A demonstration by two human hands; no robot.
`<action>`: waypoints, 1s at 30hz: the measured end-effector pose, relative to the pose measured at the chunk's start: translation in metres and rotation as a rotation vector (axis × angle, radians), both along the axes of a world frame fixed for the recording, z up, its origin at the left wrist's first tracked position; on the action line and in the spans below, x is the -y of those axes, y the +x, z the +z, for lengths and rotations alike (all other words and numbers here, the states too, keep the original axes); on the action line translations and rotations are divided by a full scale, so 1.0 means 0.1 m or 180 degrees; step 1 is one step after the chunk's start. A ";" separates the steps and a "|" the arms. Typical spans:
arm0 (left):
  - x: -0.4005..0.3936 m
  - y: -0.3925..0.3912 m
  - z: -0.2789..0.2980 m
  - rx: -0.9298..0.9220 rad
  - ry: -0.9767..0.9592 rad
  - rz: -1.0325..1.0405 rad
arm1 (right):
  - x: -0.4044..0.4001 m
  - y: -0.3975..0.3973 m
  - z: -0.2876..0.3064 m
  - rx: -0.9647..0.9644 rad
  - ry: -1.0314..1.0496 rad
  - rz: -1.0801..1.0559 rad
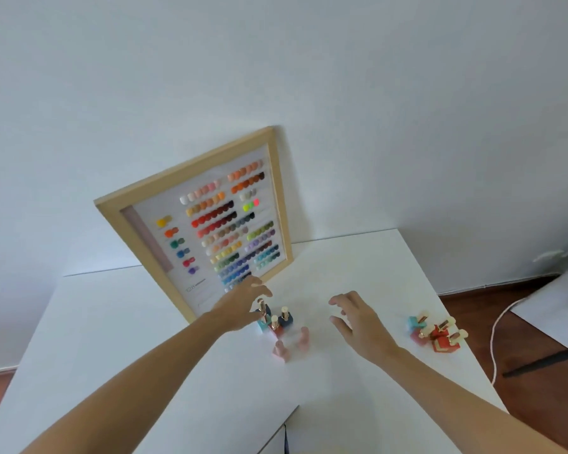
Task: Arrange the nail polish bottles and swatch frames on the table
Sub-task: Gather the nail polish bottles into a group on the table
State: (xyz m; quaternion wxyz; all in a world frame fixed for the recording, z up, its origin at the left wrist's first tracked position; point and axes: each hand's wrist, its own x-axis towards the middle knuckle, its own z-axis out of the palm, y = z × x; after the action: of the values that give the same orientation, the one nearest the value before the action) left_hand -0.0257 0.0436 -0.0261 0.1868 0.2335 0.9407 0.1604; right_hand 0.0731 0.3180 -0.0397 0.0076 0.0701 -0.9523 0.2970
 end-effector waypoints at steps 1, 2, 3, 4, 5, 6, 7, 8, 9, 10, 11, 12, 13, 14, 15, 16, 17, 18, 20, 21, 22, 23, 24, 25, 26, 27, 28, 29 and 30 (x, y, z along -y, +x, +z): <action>0.02 0.00 -0.03 0.0089 0.0022 -0.0037 | 0.10 -0.07 0.00 0.0077 -0.0058 0.0036; 0.03 -0.01 -0.06 0.0165 0.0038 -0.0079 | 0.21 -0.13 0.00 0.0147 -0.0103 0.0075; 0.04 -0.02 -0.09 0.0213 0.0034 -0.0142 | 0.30 -0.20 0.00 0.0210 -0.0132 0.0117; 0.04 -0.03 -0.11 0.0234 0.0017 -0.0208 | 0.39 -0.26 0.01 0.0272 -0.0154 0.0166; 0.04 -0.04 -0.13 0.0235 0.0008 -0.0249 | 0.47 -0.31 0.01 0.0341 -0.0184 0.0219; 0.03 -0.04 -0.14 0.0226 0.0016 -0.0250 | 0.54 -0.36 0.01 0.0412 -0.0219 0.0273; 0.03 -0.04 -0.16 0.0214 0.0030 -0.0227 | 0.61 -0.40 0.01 0.0486 -0.0248 0.0322; 0.04 -0.04 -0.17 0.0199 0.0041 -0.0198 | 0.67 -0.43 0.01 0.0564 -0.0264 0.0362; 0.04 -0.04 -0.18 0.0185 0.0048 -0.0170 | 0.72 -0.46 0.00 0.0650 -0.0265 0.0393; 0.04 -0.04 -0.19 0.0174 0.0057 -0.0153 | 0.77 -0.48 -0.01 0.0737 -0.0261 0.0413; 0.04 -0.03 -0.19 0.0165 0.0073 -0.0151 | 0.82 -0.50 -0.02 0.0806 -0.0254 0.0418; 0.04 -0.03 -0.19 0.0158 0.0089 -0.0158 | 0.86 -0.52 -0.03 0.0844 -0.0239 0.0414; 0.04 -0.03 -0.20 0.0147 0.0104 -0.0162 | 0.89 -0.53 -0.05 0.0859 -0.0220 0.0403; 0.04 -0.02 -0.20 0.0135 0.0117 -0.0157 | 0.92 -0.54 -0.06 0.0861 -0.0205 0.0385; 0.04 -0.01 -0.20 0.0120 0.0123 -0.0149 | 0.95 -0.55 -0.07 0.0862 -0.0187 0.0366; 0.04 0.00 -0.20 0.0100 0.0118 -0.0144 | 0.98 -0.56 -0.08 0.0861 -0.0150 0.0346; 0.04 0.00 -0.21 0.0078 0.0111 -0.0140 | 1.00 -0.56 -0.09 0.0858 -0.0093 0.0327; 0.05 0.00 -0.21 0.0062 0.0112 -0.0126 | 1.02 -0.57 -0.10 0.0854 -0.0028 0.0318; 0.07 0.01 -0.22 0.0055 0.0151 -0.0064 | 1.07 -0.58 -0.11 0.0845 0.0089 0.0324; 0.09 0.01 -0.22 0.0055 0.0164 -0.0041 | 1.08 -0.58 -0.11 0.0843 0.0148 0.0327; 0.10 0.01 -0.22 0.0060 0.0165 -0.0026 | 1.09 -0.58 -0.11 0.0837 0.0205 0.0331; 0.12 0.01 -0.22 0.0072 0.0159 -0.0011 | 1.10 -0.58 -0.11 0.0829 0.0254 0.0340; 0.13 0.01 -0.21 0.0087 0.0151 0.0009 | 1.11 -0.59 -0.10 0.0822 0.0299 0.0357; 0.14 0.01 -0.20 0.0097 0.0144 0.0033 | 1.10 -0.60 -0.10 0.0817 0.0349 0.0380; 0.15 0.01 -0.19 0.0095 0.0139 0.0058 | 1.10 -0.60 -0.10 0.0812 0.0400 0.0404; 0.16 0.01 -0.17 0.0086 0.0145 0.0087 | 1.10 -0.61 -0.09 0.0802 0.0449 0.0425; 0.16 0.01 -0.15 0.0069 0.0166 0.0120 | 1.09 -0.62 -0.09 0.0793 0.0496 0.0443; 0.17 0.01 -0.13 0.0047 0.0199 0.0154 | 1.08 -0.62 -0.08 0.0788 0.0541 0.0453; 0.17 0.01 -0.11 0.0019 0.0229 0.0181 | 1.06 -0.62 -0.07 0.0790 0.0578 0.0450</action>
State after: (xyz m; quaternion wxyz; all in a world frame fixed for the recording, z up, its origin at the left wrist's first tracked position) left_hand -0.0243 0.0266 -0.0368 0.1764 0.2127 0.9400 0.2001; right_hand 0.0112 0.2121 -0.0468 -0.1373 0.1001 -0.9615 0.2160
